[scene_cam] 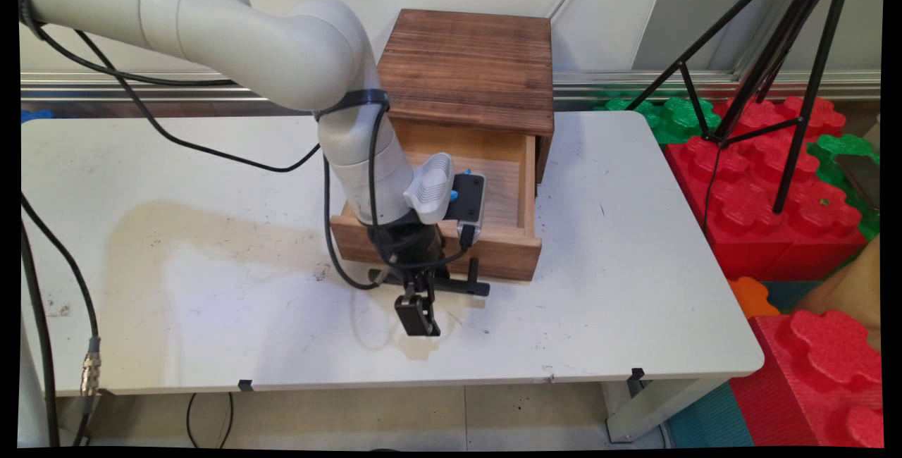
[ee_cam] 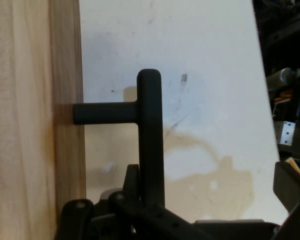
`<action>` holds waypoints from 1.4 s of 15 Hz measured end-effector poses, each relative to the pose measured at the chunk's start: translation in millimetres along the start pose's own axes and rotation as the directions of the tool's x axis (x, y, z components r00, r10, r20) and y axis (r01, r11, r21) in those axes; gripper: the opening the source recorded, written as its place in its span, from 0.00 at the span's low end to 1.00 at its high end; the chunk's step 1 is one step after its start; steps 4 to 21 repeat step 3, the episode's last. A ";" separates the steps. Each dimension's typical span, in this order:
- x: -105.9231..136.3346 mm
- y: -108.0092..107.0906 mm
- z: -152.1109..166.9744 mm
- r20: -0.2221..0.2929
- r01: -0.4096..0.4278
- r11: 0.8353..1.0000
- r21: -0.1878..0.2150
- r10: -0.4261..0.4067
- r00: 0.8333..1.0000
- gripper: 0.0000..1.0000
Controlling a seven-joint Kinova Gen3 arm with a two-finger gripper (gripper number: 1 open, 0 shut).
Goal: Open the drawer
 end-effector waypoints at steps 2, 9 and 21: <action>-0.6 6.8 -3.1 -0.005 0.007 1.000 0.002 -0.007 1.000 1.00; -0.6 8.4 -4.4 -0.007 0.009 1.000 0.003 -0.009 1.000 1.00; -0.6 8.4 -4.4 -0.007 0.009 1.000 0.003 -0.009 1.000 1.00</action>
